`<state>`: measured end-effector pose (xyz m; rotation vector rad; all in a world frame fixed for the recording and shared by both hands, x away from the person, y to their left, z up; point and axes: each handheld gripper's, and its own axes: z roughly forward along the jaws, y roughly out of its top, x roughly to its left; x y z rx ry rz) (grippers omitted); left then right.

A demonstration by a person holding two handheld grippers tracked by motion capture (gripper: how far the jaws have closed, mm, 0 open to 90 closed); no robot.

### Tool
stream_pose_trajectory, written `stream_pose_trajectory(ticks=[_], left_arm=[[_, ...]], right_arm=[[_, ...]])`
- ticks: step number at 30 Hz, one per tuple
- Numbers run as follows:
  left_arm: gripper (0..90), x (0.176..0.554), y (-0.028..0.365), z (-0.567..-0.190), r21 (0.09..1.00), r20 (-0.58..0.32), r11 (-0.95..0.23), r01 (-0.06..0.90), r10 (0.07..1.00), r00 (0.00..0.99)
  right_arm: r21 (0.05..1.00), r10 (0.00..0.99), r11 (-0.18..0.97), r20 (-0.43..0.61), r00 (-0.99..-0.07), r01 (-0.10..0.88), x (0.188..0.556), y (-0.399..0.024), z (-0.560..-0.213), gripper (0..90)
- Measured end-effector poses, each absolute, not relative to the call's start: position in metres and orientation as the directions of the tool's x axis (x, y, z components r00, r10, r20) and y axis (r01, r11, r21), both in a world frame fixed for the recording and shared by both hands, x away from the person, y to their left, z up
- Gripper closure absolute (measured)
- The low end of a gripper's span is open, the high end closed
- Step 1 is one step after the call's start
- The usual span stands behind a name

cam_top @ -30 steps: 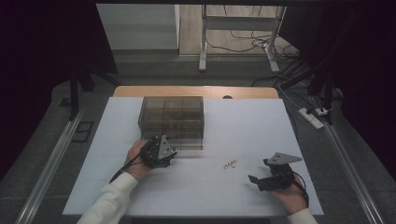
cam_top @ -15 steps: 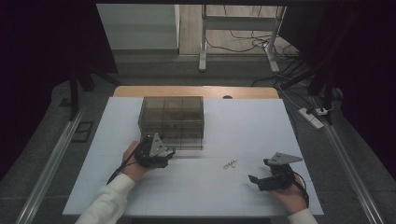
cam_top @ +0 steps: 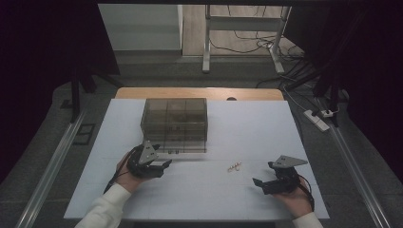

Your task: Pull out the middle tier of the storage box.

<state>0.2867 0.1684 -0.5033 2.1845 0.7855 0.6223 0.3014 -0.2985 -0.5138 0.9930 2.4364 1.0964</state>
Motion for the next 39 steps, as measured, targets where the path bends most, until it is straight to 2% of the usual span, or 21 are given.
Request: stream_pose_trajectory(ticks=[23, 31, 39], left_arm=[[28.7, 0.250, 0.191, -0.519, 0.763, 0.144, -0.523, 0.381, 0.711, 0.689], [28.6, 0.245, 0.199, -0.521, 0.773, 0.089, -0.482, 0.412, 0.726, 0.682], [28.5, 0.241, 0.203, -0.524, 0.774, 0.083, -0.474, 0.420, 0.733, 0.675]], right_arm=[[0.746, 0.690, 0.476, 0.012, -0.724, 0.466, 0.300, -0.298, -0.513, 7.5], [0.746, 0.691, 0.476, 0.010, -0.722, 0.466, 0.300, -0.297, -0.513, 7.5], [0.750, 0.691, 0.473, 0.008, -0.723, 0.461, 0.300, -0.297, -0.513, 7.5]])
